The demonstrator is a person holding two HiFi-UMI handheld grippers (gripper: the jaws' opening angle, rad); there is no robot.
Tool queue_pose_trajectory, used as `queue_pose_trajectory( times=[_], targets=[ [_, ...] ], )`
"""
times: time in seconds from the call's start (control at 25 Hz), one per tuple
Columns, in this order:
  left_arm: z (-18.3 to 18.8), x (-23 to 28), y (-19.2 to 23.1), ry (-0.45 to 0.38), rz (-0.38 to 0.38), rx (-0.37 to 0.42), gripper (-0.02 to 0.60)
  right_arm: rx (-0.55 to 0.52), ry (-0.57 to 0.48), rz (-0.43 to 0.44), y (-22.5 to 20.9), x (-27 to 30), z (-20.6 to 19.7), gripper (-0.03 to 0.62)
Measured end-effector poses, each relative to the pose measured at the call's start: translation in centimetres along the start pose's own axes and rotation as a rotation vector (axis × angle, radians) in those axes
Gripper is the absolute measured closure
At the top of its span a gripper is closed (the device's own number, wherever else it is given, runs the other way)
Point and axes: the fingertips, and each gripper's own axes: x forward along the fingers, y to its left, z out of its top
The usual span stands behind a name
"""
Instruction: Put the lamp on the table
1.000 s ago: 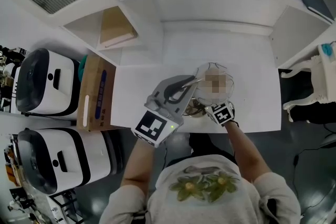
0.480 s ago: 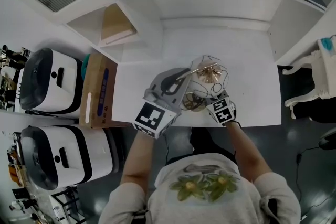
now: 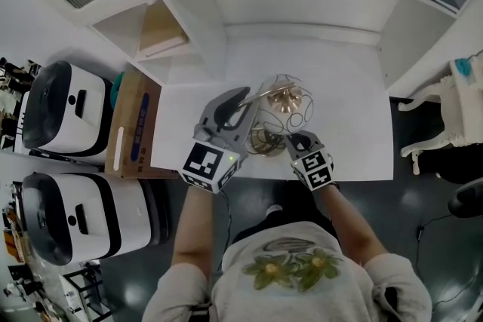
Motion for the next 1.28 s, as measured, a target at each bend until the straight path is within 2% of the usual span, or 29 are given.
queue_pose_trajectory(
  times=[0.08,0.2,0.36,0.56,0.64,0.72,0.84,1.0,1.16,1.28],
  targets=[
    [-0.3,-0.7,-0.2,0.011,-0.011,-0.040,0.468,0.035,0.003,0.036,1.2,-0.9,0.1,0.545],
    [0.0,-1.1,0.2,-0.010,0.017,-0.071,0.451,0.047,-0.040,0.080,2.6,-2.3,2.8,0.550],
    [0.2,-1.5,0.4,-0.019,0.067,-0.045,0.448,0.072,-0.119,0.123,4.3,-4.2,6.1,0.555],
    [0.5,-2.6,0.0,-0.039,0.082,-0.051,0.448,0.120,-0.180,0.175,5.6,-6.1,9.0,0.560],
    [0.8,-3.6,0.1,-0.048,0.124,-0.045,0.448,0.132,-0.206,0.183,6.2,-6.8,10.0,0.563],
    [1.2,-4.8,0.1,-0.068,0.151,-0.065,0.465,0.137,-0.227,0.183,6.6,-7.4,10.9,0.565],
    [1.4,-6.1,-0.6,-0.087,0.144,-0.101,0.497,0.154,-0.261,0.190,7.1,-8.2,12.5,0.565],
    [0.9,-7.3,-1.8,-0.073,0.155,-0.075,0.532,0.171,-0.308,0.204,8.2,-9.4,14.7,0.565],
    [0.3,-7.9,-3.0,-0.053,0.172,-0.072,0.552,0.140,-0.338,0.174,9.0,-10.5,15.8,0.565],
    [0.2,-8.4,-4.2,-0.045,0.153,-0.090,0.554,0.126,-0.354,0.150,9.5,-11.5,16.1,0.565]
  ],
)
